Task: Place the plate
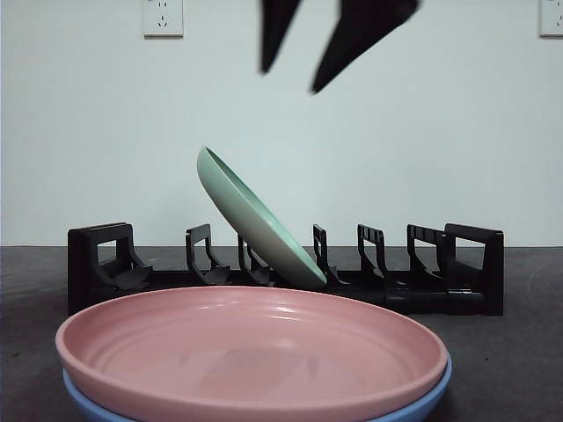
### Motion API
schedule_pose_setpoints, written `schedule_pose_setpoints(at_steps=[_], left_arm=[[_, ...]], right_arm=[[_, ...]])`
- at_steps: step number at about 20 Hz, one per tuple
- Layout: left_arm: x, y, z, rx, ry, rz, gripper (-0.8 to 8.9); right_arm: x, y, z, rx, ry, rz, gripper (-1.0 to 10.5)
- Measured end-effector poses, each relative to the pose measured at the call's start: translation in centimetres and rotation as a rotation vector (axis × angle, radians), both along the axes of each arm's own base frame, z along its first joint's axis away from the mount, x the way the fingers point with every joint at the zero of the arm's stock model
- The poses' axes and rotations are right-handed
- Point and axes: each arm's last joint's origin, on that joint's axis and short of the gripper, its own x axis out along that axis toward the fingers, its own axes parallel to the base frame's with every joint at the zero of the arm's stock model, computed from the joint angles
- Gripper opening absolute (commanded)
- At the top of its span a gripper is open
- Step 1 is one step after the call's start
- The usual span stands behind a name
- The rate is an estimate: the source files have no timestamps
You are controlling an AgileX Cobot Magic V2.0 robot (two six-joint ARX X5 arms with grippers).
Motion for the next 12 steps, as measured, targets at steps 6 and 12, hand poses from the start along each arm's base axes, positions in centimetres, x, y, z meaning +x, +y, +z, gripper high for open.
schedule_pose_setpoints(at_steps=[6,12], left_arm=[[0.3,-0.1,-0.1,0.002,0.012,0.001,4.07],[0.3,-0.1,-0.1,-0.006,0.013,0.008,4.07]], right_arm=[[4.0,5.3,-0.8,0.010,0.007,0.052,2.8],[5.8,6.8,-3.2,-0.018,0.003,0.077,2.8]])
